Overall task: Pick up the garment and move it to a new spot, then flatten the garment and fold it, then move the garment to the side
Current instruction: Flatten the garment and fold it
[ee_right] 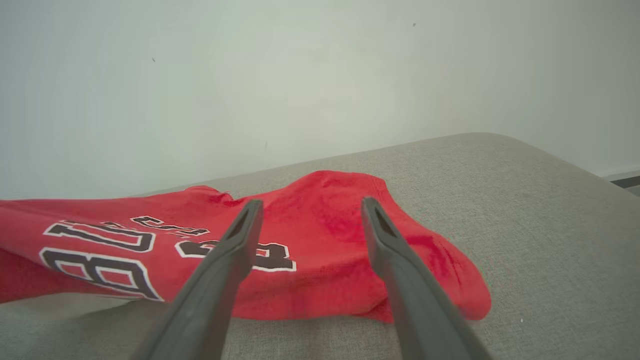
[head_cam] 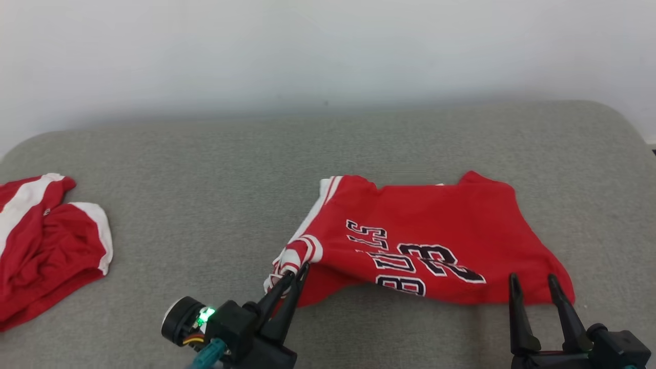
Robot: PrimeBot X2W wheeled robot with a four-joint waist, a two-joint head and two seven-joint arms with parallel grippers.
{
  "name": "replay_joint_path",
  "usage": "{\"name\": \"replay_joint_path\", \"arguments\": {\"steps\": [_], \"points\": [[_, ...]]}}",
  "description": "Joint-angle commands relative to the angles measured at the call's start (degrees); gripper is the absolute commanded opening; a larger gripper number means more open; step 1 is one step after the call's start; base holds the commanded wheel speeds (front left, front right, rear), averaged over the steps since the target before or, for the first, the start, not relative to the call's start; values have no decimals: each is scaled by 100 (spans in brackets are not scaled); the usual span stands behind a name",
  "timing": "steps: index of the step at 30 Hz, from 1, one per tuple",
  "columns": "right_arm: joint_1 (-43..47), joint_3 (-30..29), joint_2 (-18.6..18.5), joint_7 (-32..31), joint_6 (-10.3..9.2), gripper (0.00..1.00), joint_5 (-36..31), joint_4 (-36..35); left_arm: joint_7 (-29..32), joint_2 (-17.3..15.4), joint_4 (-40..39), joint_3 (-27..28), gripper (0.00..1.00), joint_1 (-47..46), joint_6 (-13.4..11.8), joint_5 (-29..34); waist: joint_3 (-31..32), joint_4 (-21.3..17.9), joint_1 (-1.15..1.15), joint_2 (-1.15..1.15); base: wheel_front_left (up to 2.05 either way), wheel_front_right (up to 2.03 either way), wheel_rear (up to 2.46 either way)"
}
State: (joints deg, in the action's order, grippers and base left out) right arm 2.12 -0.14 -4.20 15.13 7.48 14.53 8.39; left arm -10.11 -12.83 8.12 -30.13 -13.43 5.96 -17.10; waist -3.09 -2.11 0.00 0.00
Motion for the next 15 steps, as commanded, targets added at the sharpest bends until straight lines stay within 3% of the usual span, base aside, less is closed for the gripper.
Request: {"name": "replay_joint_path", "arguments": {"steps": [1,9,15], "points": [[20,-33,24,3,2,100,20,-8,156,-79,-338,-42,0,204,-49,15,-4,169,0,0,0,0,0],[-55,-107,43,3,2,100,5,30,738,-298,-1611,-147,0,766,-238,-97,-51,308,0,0,0,0,0],[-154,-29,18,3,2,100,-10,105,753,-368,-1681,-74,0,861,-315,-169,-97,169,0,0,0,0,0]]}}
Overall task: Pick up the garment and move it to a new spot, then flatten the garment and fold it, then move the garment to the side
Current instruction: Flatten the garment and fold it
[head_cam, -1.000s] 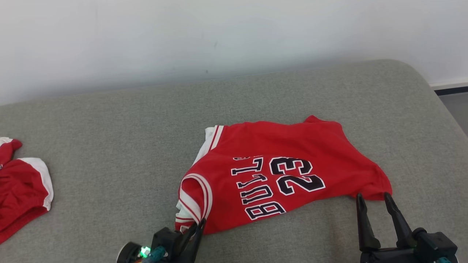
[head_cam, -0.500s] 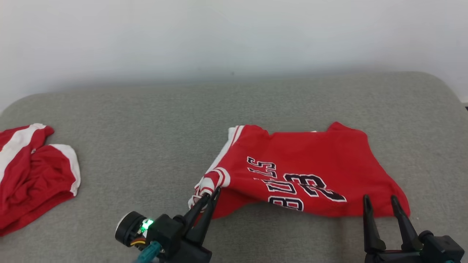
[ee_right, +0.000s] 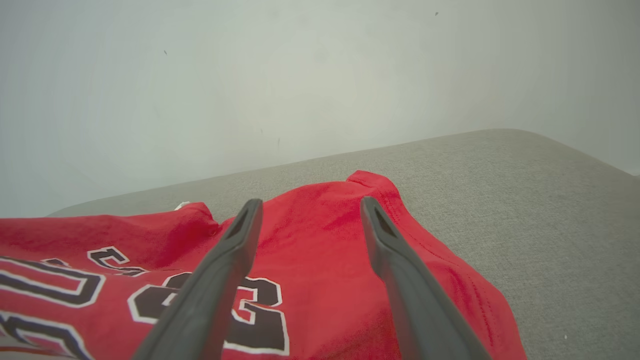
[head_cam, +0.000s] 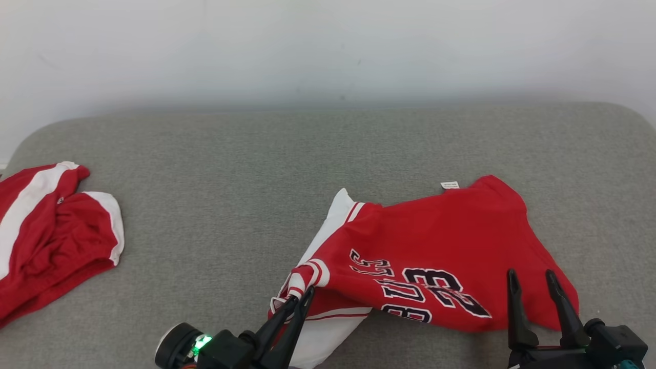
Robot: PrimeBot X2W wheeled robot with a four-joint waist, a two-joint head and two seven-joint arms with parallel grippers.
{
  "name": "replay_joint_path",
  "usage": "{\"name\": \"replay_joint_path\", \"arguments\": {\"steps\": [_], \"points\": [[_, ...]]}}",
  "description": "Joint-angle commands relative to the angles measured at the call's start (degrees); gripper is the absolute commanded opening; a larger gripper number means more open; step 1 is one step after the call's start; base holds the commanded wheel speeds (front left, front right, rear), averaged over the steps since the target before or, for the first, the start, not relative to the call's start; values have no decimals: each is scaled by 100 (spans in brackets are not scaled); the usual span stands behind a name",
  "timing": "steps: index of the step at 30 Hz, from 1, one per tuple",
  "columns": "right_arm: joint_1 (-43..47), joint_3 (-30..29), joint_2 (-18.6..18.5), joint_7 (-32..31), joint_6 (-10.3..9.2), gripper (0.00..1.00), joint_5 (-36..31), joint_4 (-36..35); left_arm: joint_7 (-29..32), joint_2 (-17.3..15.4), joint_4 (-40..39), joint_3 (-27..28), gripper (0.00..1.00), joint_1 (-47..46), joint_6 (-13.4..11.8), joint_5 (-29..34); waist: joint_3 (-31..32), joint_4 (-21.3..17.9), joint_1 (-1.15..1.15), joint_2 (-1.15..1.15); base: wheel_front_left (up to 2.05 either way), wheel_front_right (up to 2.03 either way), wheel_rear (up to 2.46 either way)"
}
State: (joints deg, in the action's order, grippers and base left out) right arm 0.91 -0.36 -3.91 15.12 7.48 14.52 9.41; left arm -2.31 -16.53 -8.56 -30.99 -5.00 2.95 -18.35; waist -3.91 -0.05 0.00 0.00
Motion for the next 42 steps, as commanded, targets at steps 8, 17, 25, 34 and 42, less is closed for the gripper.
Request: {"name": "replay_joint_path", "arguments": {"steps": [8,17,25,34,42], "points": [[-130,29,-57,4,2,100,-55,98,-339,52,598,220,0,-369,-26,-71,-167,-422,0,0,0,0,0],[-304,89,-81,4,2,100,-69,213,-807,-95,1764,568,0,-1250,109,-112,-374,-815,0,0,0,0,0],[-504,138,-63,4,2,100,-106,328,-962,-331,3012,573,0,-2221,347,-163,-587,-1062,0,0,0,0,0],[-704,183,-23,4,2,100,-131,445,-1150,-506,4198,334,0,-3097,453,-311,-743,-1286,0,0,0,0,0],[-760,187,27,4,2,100,-171,503,-1279,-471,5109,62,21,-3612,444,-459,-770,-1364,0,0,0,0,0]]}}
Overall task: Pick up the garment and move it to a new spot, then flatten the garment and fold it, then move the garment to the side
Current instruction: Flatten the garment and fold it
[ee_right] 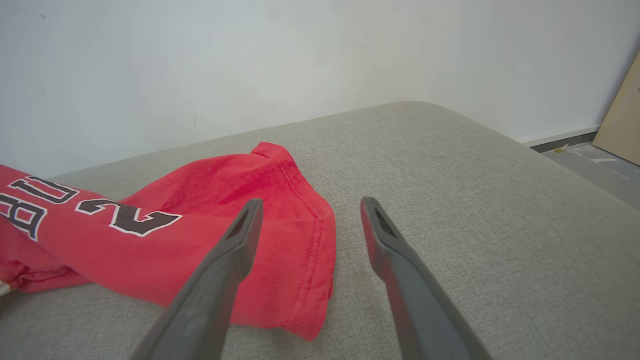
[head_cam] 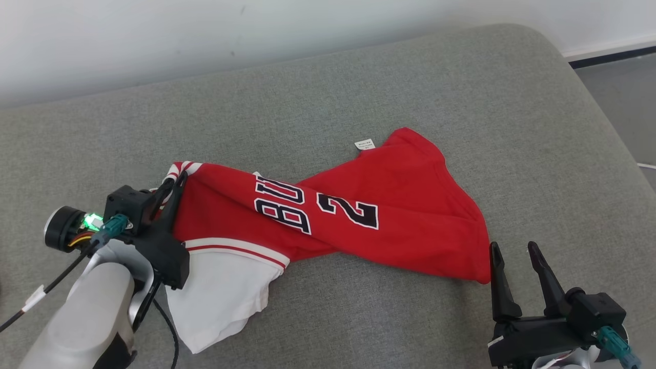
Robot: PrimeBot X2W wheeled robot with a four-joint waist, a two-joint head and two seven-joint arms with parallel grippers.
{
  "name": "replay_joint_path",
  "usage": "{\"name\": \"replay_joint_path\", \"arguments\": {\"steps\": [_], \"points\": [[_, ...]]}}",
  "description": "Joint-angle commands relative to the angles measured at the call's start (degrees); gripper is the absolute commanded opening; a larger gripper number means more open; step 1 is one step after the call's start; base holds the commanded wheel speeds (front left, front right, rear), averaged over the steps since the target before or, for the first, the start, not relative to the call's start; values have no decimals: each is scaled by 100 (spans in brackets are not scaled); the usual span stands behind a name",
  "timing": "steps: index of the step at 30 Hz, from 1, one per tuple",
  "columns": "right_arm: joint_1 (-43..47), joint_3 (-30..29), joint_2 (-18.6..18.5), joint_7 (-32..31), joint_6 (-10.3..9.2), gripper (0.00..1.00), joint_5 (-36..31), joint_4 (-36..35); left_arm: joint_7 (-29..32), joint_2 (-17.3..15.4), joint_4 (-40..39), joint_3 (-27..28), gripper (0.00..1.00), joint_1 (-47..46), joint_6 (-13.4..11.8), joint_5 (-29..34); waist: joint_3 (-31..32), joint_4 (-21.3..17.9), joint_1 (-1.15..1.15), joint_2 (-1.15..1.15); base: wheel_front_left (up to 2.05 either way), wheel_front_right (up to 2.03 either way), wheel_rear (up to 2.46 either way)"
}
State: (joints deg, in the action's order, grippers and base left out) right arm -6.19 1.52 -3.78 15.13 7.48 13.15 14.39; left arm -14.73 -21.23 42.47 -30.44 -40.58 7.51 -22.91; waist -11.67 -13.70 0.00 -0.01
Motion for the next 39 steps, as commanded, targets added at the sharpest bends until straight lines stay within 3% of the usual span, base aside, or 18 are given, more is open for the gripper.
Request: {"name": "replay_joint_path", "arguments": {"steps": [1,5,16,27,39], "points": [[-51,-11,20,4,2,100,-35,14,-44,12,63,5,100,-80,-11,-28,22,6,0,1,0,0,0],[45,-65,30,3,2,100,-22,-3,-56,64,-124,183,100,37,-10,-76,172,101,0,1,0,0,0],[391,-154,-5,3,2,100,-20,-133,-49,223,-1581,1310,100,1258,-151,89,717,657,0,1,0,0,0],[659,-170,-64,3,2,100,-87,-211,-50,630,-3128,2314,100,2725,-445,580,1021,1081,0,1,0,0,0],[867,-226,-89,3,2,100,-127,-333,-50,1193,-4097,3016,100,3923,-467,1158,1148,1288,0,1,0,0,0]]}}
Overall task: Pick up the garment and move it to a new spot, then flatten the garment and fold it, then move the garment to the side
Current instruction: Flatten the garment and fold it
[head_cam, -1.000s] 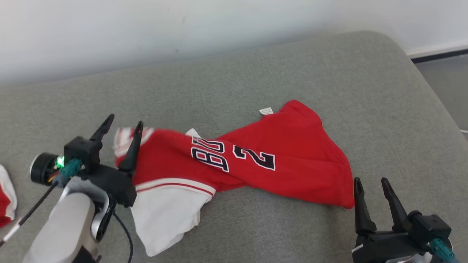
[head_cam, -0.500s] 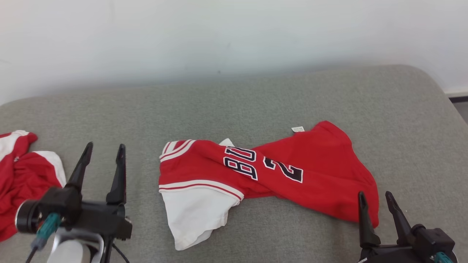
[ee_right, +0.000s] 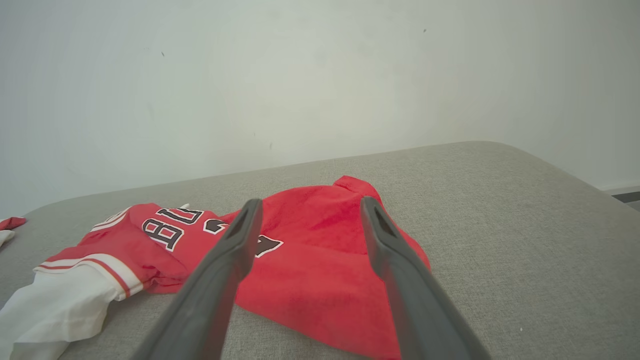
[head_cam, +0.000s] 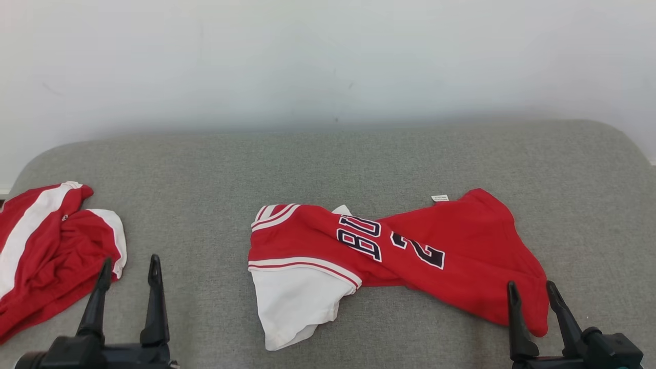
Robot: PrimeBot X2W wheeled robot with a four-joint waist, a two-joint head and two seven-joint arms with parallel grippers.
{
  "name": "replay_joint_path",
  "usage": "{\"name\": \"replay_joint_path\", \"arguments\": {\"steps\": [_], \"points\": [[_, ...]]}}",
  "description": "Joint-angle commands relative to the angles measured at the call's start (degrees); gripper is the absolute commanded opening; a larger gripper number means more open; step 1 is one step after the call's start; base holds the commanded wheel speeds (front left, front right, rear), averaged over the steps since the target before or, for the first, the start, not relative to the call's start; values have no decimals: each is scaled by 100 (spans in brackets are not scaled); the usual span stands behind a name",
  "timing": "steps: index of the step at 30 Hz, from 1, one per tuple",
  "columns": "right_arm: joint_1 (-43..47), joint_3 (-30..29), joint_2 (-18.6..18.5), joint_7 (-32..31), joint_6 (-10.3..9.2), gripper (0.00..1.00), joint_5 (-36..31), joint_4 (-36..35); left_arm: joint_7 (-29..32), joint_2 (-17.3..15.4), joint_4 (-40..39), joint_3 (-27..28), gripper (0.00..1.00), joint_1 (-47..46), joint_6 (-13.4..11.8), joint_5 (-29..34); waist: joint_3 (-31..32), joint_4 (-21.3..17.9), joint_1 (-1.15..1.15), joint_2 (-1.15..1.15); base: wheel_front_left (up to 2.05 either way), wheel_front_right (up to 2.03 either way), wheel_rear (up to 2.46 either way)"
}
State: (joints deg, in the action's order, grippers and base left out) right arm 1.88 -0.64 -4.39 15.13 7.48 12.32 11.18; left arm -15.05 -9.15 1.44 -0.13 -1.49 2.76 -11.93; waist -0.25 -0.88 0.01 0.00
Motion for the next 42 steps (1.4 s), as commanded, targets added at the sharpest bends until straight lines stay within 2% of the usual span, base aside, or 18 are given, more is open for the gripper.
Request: {"name": "replay_joint_path", "arguments": {"steps": [1,13,27,42], "points": [[67,-19,-26,3,2,100,-47,-16,-18,28,-32,38,100,86,7,77,10,18,-1,0,0,0,0],[122,-46,10,3,2,100,-54,16,-19,375,-38,358,100,394,183,281,18,107,-1,0,0,0,0],[102,10,-18,3,2,100,-75,92,-19,429,275,398,100,287,339,464,18,19,-1,0,0,0,0],[-19,137,-93,3,2,100,-3,234,-19,416,1784,-512,100,-87,479,210,-61,-373,-1,0,0,0,0]]}}
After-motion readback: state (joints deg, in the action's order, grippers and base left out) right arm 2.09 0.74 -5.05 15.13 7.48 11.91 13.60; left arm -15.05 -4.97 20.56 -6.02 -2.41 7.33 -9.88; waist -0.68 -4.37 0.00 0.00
